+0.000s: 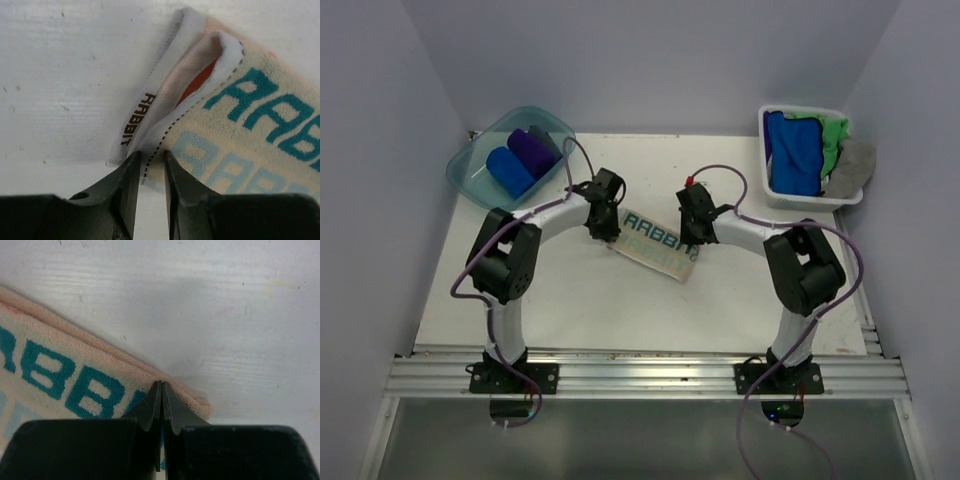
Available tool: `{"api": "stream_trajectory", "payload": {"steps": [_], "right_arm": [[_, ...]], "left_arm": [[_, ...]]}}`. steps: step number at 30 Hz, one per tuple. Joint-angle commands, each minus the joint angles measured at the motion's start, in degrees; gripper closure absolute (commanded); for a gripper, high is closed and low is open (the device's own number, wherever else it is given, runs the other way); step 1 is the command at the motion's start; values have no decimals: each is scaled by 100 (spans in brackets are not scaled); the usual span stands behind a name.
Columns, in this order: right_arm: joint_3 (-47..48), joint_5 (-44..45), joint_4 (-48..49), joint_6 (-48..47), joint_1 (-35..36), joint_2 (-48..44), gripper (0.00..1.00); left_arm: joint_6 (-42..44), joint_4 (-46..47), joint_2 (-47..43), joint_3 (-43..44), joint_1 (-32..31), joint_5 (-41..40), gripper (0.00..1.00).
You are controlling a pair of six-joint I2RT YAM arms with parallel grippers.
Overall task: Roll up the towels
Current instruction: Fold the towel
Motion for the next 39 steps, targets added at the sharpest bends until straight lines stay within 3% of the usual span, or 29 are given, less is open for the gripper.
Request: {"api": "stream_trajectory", "payload": {"steps": [1, 6, 10, 15, 22, 27, 33, 39], "right_arm": [[-786, -432, 11, 309, 150, -300, 100], [-1498, -592, 21, 1003, 835, -1124, 100], [-1474, -733, -128, 1268, 1616, -1504, 100], [-1245, -119, -471, 1145, 1715, -1908, 99], [-1323, -555, -367, 662, 1724, -2260, 93], [-1394, -952, -182, 512, 1812, -2331, 94], [-1412, -1198, -15, 556, 1917, -2050, 94], [-1596, -1198, 152, 723, 1926, -1532, 96]], "left_arm": [[139, 80, 405, 517, 201, -274, 70], [271, -193, 872, 1388, 289, -362, 70], [359, -228, 926, 1757, 289, -265, 70], [438, -378, 489, 1688, 272, -282, 69], [342, -308, -1171, 274, 131, -310, 61], [-45, 43, -2192, -1141, -386, 470, 67], [-590, 859, -2318, -2275, -862, 1412, 72], [-757, 1195, -1888, -2637, -862, 1450, 74]]}}
